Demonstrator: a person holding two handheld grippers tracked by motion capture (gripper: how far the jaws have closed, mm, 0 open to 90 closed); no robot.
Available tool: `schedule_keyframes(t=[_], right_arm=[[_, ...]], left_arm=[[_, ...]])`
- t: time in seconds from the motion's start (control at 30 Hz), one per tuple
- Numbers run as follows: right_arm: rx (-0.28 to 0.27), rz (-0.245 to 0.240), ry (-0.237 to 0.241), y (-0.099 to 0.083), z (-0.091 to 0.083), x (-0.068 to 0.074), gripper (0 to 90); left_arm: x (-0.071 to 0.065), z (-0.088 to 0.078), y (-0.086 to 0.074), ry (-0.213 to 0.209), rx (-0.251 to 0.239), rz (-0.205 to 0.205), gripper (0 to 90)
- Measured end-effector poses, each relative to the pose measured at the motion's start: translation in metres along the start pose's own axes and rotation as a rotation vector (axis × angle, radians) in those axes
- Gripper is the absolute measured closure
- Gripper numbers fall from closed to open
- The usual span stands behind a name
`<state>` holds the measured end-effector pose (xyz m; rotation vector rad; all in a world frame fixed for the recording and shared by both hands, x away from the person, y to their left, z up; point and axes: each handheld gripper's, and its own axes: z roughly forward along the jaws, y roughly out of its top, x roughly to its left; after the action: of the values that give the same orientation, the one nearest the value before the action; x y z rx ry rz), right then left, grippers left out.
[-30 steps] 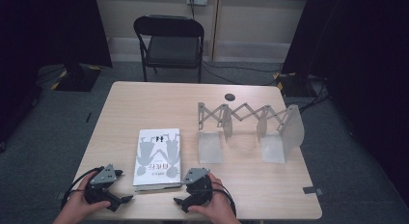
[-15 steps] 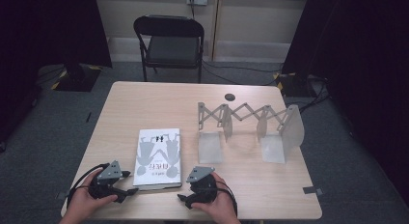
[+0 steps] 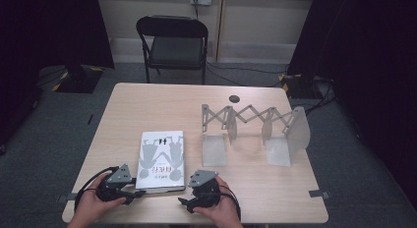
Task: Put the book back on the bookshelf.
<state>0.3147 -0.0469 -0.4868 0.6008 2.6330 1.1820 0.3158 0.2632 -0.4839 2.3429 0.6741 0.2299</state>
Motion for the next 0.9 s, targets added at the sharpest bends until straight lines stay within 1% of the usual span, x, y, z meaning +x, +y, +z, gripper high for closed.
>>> schedule_keyframes(t=[0.07,0.1,0.13,0.23,0.27,0.3,0.33,0.4,0.5,0.57,0.6,0.63,0.67,0.7,0.73,0.8,0.83,0.87,0.9], right_arm=[[0.004,0.000,0.005,0.000,0.004,-0.002,19.1],[0.004,0.000,0.005,0.000,0.004,-0.002,19.1],[0.001,0.000,0.016,0.001,0.006,-0.002,20.3],[-0.001,-0.007,0.012,0.002,0.007,-0.002,20.6],[-0.020,-0.015,0.007,0.005,0.007,-0.001,20.6],[-0.020,-0.015,0.007,0.005,0.007,-0.001,20.6],[-0.046,-0.024,0.000,0.008,0.004,-0.001,20.6],[-0.067,-0.027,-0.011,0.013,0.002,-0.001,20.6],[-0.063,-0.029,-0.002,0.016,0.002,-0.001,20.6],[-0.038,-0.045,0.007,0.017,0.006,0.000,20.5],[-0.034,-0.048,0.013,0.016,0.007,0.001,20.3],[-0.034,-0.048,0.013,0.016,0.007,0.001,20.3],[-0.021,-0.072,-0.005,0.017,0.009,0.003,20.1],[-0.021,-0.072,-0.005,0.017,0.009,0.003,20.1],[-0.026,-0.073,0.008,0.018,0.008,0.002,20.1],[-0.029,-0.076,0.015,0.019,0.007,0.002,20.3],[-0.039,-0.078,0.022,0.021,0.007,0.003,20.3],[-0.043,-0.077,0.022,0.023,0.007,0.003,20.3],[-0.043,-0.081,0.014,0.025,0.007,0.004,20.3]], left_arm=[[-0.001,-0.001,0.002,0.013,0.011,0.018,49.2],[-0.002,-0.001,0.002,0.015,0.007,0.015,49.2],[-0.003,-0.001,0.002,0.017,0.001,0.015,49.8],[-0.004,-0.002,0.002,0.027,0.006,0.017,50.1],[-0.004,-0.003,0.002,0.025,0.001,0.011,50.4],[-0.004,-0.003,0.002,0.025,0.001,0.011,50.8],[-0.003,-0.004,0.002,0.018,-0.008,-0.002,51.6],[-0.004,-0.005,0.002,0.018,-0.016,-0.007,52.6],[-0.004,-0.007,0.002,0.016,-0.018,-0.008,53.7],[-0.005,-0.008,0.004,0.018,-0.035,-0.010,53.8],[-0.005,-0.008,0.004,0.018,-0.035,-0.010,53.9],[-0.005,-0.010,0.005,0.019,-0.038,-0.012,53.9],[-0.005,-0.012,0.006,0.018,-0.045,-0.009,53.9],[-0.005,-0.013,0.007,0.020,-0.052,-0.012,53.9],[-0.005,-0.016,0.009,0.022,-0.061,-0.008,54.0],[-0.006,-0.018,0.011,0.029,-0.066,-0.006,54.1],[-0.007,-0.018,0.012,0.032,-0.070,-0.006,54.1],[-0.007,-0.019,0.013,0.031,-0.068,-0.001,54.1],[-0.007,-0.019,0.014,0.031,-0.073,-0.006,54.1]])
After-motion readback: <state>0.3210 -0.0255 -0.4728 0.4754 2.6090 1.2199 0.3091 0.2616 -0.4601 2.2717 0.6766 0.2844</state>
